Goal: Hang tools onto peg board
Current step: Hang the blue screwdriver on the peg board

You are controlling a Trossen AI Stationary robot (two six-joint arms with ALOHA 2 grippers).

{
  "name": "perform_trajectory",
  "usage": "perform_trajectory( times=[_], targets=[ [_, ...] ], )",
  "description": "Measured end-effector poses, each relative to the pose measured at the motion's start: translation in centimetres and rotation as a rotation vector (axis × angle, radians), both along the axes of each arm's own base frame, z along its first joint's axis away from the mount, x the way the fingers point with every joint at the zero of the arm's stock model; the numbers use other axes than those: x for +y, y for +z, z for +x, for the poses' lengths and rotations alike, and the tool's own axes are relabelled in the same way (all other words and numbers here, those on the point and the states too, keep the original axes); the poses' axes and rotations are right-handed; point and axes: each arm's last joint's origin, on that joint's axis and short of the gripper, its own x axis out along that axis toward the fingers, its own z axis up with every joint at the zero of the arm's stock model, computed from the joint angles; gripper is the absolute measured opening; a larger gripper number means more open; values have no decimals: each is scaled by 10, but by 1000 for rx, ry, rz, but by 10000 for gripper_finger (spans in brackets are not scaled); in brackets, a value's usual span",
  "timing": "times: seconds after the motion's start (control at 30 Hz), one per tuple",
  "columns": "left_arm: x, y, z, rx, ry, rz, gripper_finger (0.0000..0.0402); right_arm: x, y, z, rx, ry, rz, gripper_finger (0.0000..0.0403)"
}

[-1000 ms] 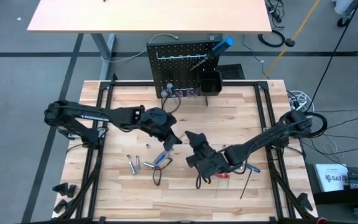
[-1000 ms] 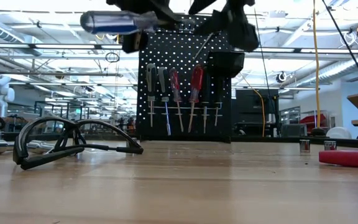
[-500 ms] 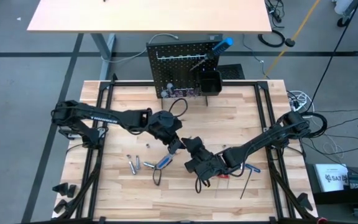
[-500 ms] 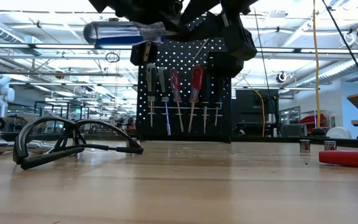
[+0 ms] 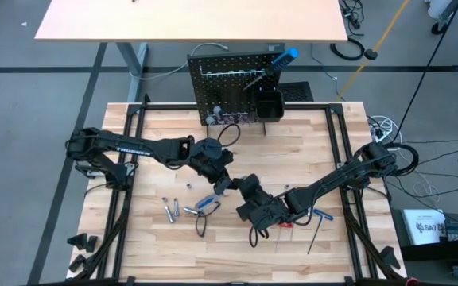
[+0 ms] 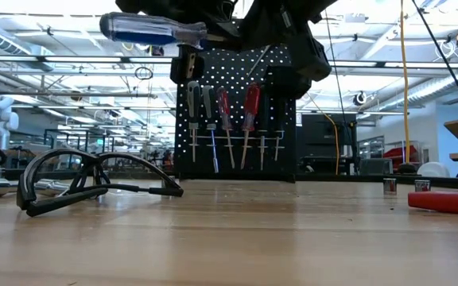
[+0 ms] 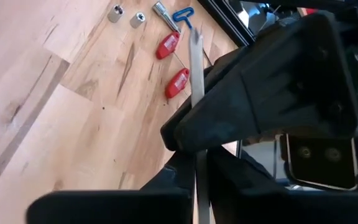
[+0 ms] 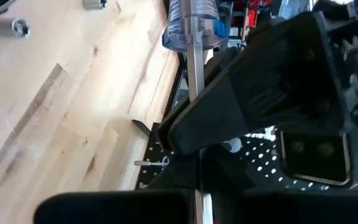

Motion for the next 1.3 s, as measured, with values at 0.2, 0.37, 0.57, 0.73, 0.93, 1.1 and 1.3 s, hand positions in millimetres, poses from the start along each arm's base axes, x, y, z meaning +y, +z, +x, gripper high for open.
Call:
perform_trajectory(
  times=[0.2,0.37,0.57,0.73,0.93,1.1,1.3],
  targets=[
    [4,1,-1,-40,-37,93,101,-1,-7,-5,-13,-34,93,7],
    [15,7,-6,-74,-56,166,146,-2,-13,-17,36,-34,291,7],
    [29,27,-20,-161,-67,290,154,-13,0,-35,29,-109,585,7],
    [25,71,-49,-364,-43,564,155,-26,20,-56,-10,-145,760,7],
    [4,102,-95,-688,1,735,155,-40,30,-92,-196,-47,927,7],
    [-9,89,-119,-1020,75,780,155,-52,42,-104,-506,191,1155,7],
    [-10,61,-113,-1206,170,794,155,-64,69,-100,-780,436,1313,7]
  ],
)
